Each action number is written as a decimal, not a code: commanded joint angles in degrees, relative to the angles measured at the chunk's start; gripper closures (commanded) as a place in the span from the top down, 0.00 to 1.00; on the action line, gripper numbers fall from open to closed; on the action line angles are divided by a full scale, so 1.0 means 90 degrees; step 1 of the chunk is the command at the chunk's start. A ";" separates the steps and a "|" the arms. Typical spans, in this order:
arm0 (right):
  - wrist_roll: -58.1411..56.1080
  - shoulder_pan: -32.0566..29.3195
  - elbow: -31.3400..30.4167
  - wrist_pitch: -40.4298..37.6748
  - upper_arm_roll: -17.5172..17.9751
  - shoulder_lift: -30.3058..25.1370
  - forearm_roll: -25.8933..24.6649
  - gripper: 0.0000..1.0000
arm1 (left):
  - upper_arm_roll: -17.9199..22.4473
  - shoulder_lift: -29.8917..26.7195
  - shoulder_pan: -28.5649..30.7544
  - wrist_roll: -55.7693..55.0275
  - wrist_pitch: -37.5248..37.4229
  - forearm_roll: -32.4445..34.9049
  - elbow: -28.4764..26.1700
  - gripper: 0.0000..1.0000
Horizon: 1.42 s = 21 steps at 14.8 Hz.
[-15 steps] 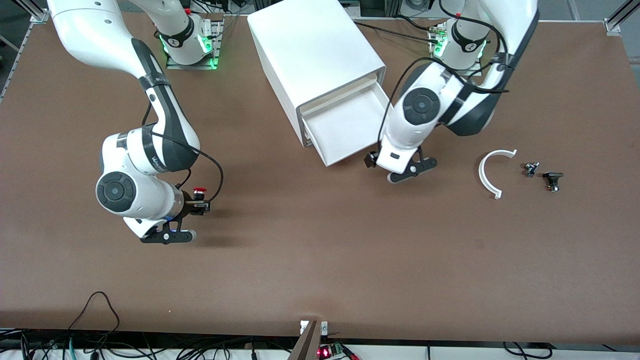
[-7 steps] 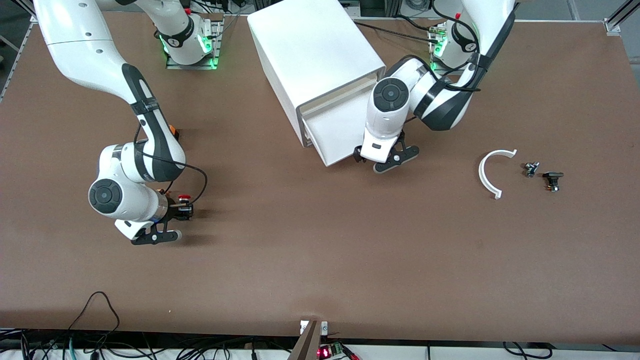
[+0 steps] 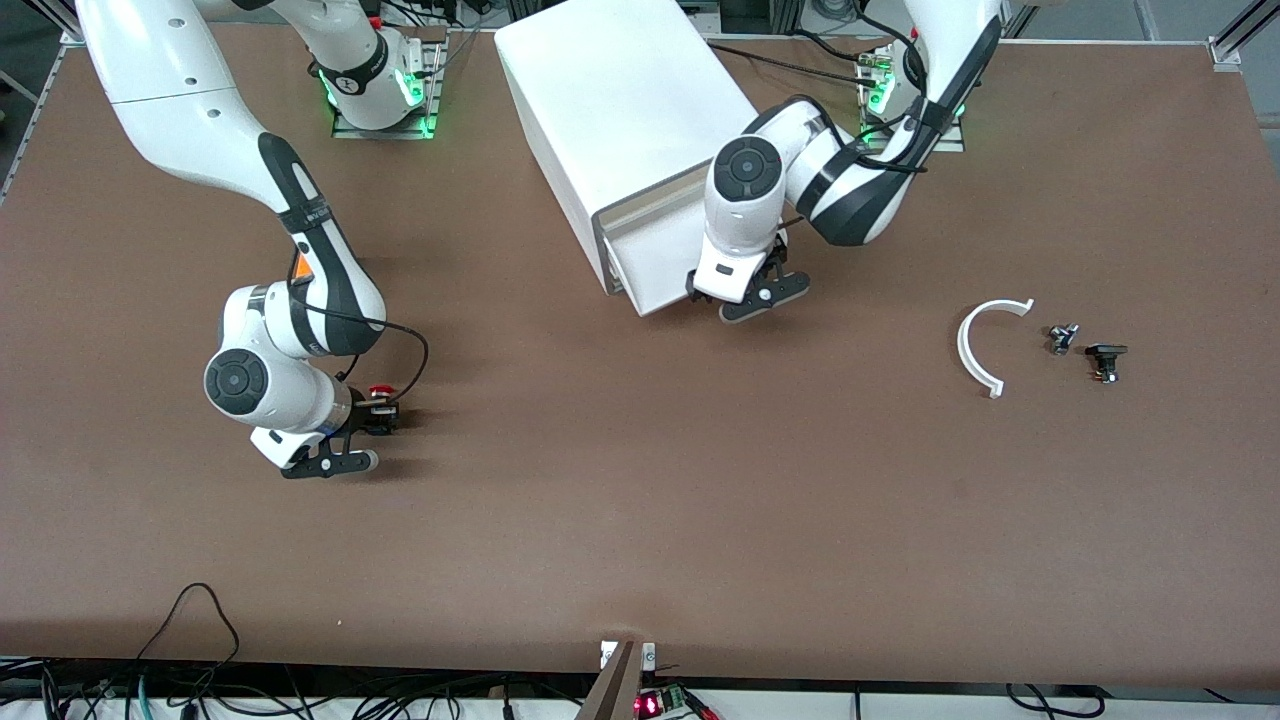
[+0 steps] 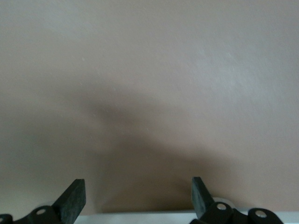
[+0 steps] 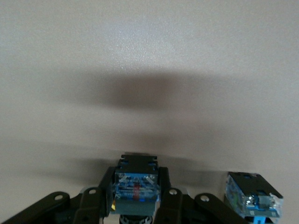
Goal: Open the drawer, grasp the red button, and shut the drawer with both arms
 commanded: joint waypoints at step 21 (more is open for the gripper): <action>-0.0027 -0.0023 0.0615 -0.1849 0.0087 -0.2789 -0.0080 1.00 | -0.1121 -0.0259 0.1025 0.0970 -0.1836 -0.1240 0.0803 1.00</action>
